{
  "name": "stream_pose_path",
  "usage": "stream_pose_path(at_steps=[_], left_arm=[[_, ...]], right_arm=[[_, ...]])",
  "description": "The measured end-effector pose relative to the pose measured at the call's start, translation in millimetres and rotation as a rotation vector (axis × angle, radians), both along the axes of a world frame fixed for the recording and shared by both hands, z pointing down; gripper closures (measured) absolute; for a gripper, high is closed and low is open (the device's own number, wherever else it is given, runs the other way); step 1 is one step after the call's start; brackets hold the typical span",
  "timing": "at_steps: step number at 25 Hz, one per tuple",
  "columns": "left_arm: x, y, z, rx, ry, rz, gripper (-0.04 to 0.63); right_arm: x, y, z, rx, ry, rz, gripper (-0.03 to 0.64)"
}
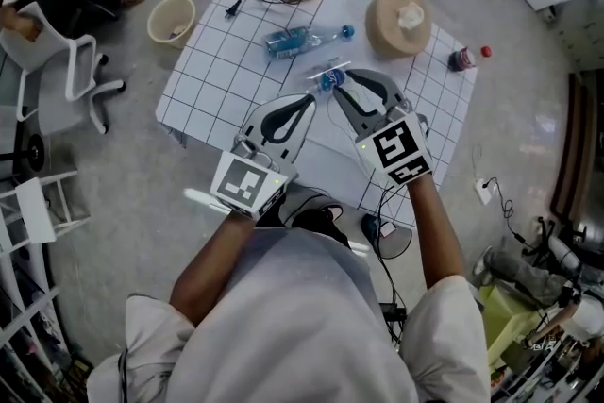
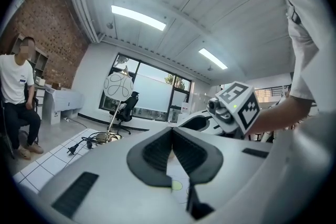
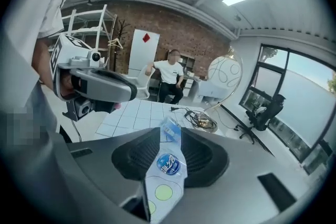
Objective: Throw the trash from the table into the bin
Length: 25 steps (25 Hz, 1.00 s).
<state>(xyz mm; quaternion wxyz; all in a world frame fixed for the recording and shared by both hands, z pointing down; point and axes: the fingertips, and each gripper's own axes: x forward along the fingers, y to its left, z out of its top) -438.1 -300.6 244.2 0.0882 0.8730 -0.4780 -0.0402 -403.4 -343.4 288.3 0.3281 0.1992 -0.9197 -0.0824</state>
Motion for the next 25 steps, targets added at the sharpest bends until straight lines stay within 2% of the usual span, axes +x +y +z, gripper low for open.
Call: stream_pose_path(at_steps=[1,4,8,11,21,25], left_arm=[[0,0,1,-0.002,0.0,0.005,0.588],[0,-3,5,-0.011,0.003,0.015,0.589],[-2,-8,12,-0.027,0.011,0.015,0.589],[-5,-11,15,-0.039,0.01,0.008,0.588],[-11,-25,25,-0.076,-0.002,-0.016,0.588],[-11,-27,29,-0.076,0.004,-0.01,0.588]], right_arm=[[-1,-2,7,-0.007,0.036,-0.024,0.499],[-2,-8,29,0.018,0.18,-0.119,0.463],[1,-15,60,0.051,0.399,-0.266,0.457],[4,-19,78,0.063,0.516,-0.353,0.441],[7,-29,129,0.04,0.739,-0.512,0.374],[8,-37,145,0.055,0.817,-0.578,0.368]])
